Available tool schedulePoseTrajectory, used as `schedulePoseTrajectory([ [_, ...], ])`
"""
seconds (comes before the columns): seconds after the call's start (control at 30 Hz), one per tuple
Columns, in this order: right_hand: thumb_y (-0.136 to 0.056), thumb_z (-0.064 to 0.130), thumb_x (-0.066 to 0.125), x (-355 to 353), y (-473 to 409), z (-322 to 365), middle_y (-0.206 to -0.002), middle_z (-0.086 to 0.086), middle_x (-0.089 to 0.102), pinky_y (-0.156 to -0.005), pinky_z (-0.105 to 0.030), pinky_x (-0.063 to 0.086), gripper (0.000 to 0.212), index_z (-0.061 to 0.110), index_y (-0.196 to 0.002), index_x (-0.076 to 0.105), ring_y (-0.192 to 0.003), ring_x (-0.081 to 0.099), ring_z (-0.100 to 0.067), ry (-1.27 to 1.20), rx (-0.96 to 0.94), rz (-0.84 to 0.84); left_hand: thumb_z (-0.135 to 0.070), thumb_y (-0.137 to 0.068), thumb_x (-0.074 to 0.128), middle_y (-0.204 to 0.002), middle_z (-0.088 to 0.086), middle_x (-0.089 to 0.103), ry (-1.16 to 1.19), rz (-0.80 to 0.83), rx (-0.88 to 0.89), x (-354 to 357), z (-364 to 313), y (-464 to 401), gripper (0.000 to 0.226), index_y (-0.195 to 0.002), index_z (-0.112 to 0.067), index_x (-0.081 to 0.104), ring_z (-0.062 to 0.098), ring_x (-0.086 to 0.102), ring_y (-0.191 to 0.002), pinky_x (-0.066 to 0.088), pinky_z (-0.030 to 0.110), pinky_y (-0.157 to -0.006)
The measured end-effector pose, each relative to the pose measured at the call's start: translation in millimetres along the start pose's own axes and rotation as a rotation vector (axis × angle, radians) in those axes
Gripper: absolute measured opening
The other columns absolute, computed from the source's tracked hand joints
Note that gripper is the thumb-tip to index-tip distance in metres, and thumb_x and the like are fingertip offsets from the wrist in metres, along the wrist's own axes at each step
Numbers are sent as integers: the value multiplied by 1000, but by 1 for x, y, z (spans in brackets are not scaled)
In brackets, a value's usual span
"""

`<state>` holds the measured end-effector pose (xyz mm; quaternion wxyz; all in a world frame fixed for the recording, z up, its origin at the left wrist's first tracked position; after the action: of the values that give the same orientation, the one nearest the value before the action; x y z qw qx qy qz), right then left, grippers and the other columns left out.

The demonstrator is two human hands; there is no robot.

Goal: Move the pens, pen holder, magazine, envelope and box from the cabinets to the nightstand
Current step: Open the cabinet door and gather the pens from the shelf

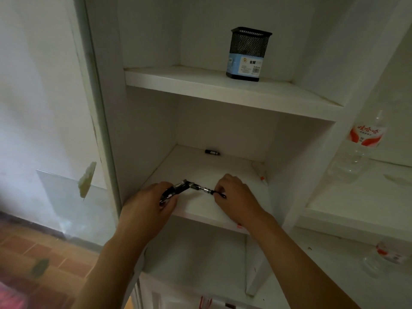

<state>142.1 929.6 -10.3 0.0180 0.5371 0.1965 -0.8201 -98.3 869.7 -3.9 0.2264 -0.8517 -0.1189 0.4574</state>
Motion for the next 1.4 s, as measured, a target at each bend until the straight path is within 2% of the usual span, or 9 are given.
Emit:
schedulePoseTrajectory([
  [0.17,-98,23,66,-12,10,-3,-102,8,57,-89,-40,47,4,20,-95,67,-97,53,-15,7,-28,-35,-41,-94,64,-88,-14,63,-28,24,-2,3,-1,1,19,-112,-37,66,16,62,-76,53,34,-65],
  [0.33,-100,24,65,-10,11,-6,-107,9,57,-94,-42,47,6,21,-101,70,-100,52,-13,-37,-77,38,-40,-95,63,-94,-15,64,-10,52,-14,10,-3,0,22,-117,-39,65,12,60,-79,48,30,-63],
  [0.5,-103,31,61,-8,7,-8,-118,8,60,-100,-41,46,19,22,-117,69,-110,54,-13,-64,-47,66,-43,-96,60,-97,-17,63,-25,82,-21,13,-3,-6,24,-119,-39,65,12,59,-82,44,29,-64],
  [0.67,-107,34,48,-19,-17,-19,-136,-6,53,-105,-46,42,37,14,-136,58,-126,49,-26,19,191,-43,-42,-95,63,-96,-16,63,-3,90,-28,17,-3,-9,23,-118,-39,66,14,61,-82,48,30,-66],
  [0.83,-104,37,45,-18,-52,-35,-147,-18,43,-106,-52,40,47,6,-140,50,-130,44,-38,254,435,31,-46,-95,62,-95,-16,64,18,93,-15,21,0,-11,23,-117,-40,65,11,61,-79,50,31,-66],
  [0.93,-102,40,45,-15,-65,-51,-155,-16,36,-112,-55,36,56,9,-149,43,-137,39,-38,248,571,104,-44,-96,62,-94,-16,63,43,95,-14,21,1,-12,21,-116,-40,65,9,59,-78,51,32,-67],
  [1.1,-98,42,53,-16,-78,-78,-147,-16,42,-112,-50,41,54,12,-142,49,-133,45,-38,153,739,72,-41,-94,64,-91,-16,62,41,57,-25,14,6,-9,23,-117,-39,67,11,60,-75,49,30,-63],
  [1.23,-98,30,56,-18,-81,-82,-146,-16,45,-110,-44,41,47,11,-141,51,-136,45,-36,167,729,47,-39,-95,65,-88,-19,60,61,53,-16,10,9,-5,24,-119,-38,67,4,58,-74,45,26,-60],
  [1.4,-99,34,59,-7,-85,-75,-143,-18,48,-108,-44,45,50,6,-140,52,-134,46,-37,60,571,11,-45,-94,60,-91,-19,61,77,69,-9,10,9,-1,29,-122,-39,65,2,59,-76,54,30,-66],
])
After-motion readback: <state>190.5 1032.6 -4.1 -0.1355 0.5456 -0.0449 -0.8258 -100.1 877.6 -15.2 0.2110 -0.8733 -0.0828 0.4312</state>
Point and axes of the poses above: each hand's wrist, its own y-axis away from the middle knuckle, its own x-axis out of the palm, z = x × y, the point moved 4 cm from there along -y, towards the middle knuckle
